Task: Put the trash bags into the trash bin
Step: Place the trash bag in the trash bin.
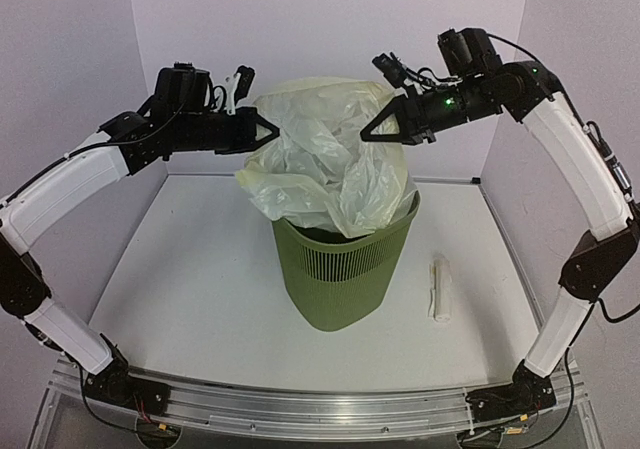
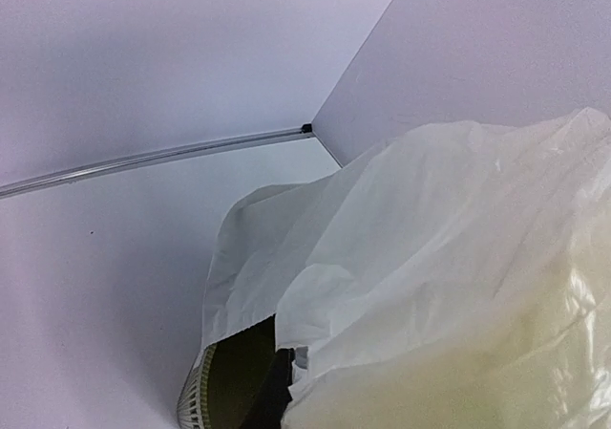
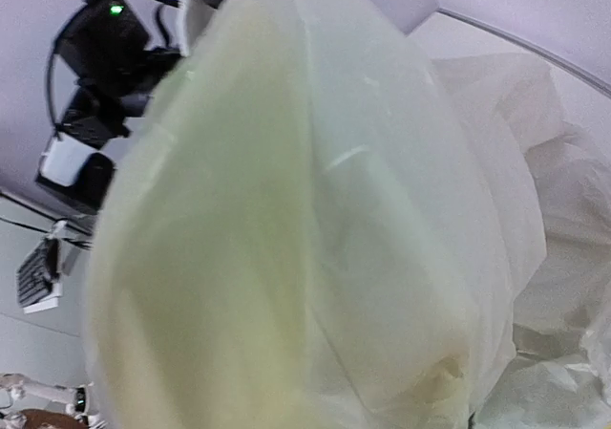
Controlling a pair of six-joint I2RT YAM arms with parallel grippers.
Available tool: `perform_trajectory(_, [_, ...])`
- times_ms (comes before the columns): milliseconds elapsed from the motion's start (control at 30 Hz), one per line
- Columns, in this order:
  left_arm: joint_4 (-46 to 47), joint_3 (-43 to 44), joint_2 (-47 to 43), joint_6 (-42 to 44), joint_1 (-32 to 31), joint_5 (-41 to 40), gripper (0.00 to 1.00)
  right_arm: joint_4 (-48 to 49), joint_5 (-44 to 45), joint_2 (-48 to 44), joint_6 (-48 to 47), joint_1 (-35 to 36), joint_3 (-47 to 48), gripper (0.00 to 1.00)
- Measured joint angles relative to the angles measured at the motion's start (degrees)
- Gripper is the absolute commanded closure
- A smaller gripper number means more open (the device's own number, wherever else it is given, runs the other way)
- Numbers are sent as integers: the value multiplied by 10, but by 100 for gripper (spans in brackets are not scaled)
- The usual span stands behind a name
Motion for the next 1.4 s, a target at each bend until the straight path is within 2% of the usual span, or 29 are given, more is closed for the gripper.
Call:
perform_trajectory(267, [5, -36, -92, 7, 0, 38, 100, 40, -163, 4, 104, 4, 7, 100])
perform_trajectory(433, [6, -37, -144, 7, 0, 47, 100, 105, -209, 4, 179, 4, -27, 100])
perform_trajectory(600, [-3, -27, -152, 7, 0, 42, 100, 178, -210, -6, 247, 3, -87, 100])
perform_trajectory(767, [-16, 6, -115, 7, 0, 35, 100, 233, -173, -37, 304, -12, -181, 100])
perform_trajectory(967, [-24, 24, -53, 9, 0, 32, 100, 261, -108, -61, 320, -84, -249, 100])
perform_trajectory(1133, [-35, 64, 32, 12, 0, 14, 100, 264, -106, -50, 322, -137, -272, 100])
perform_trajectory(1400, [-80, 133, 162, 25, 3, -14, 100, 239, -59, -18, 276, -152, -270, 100])
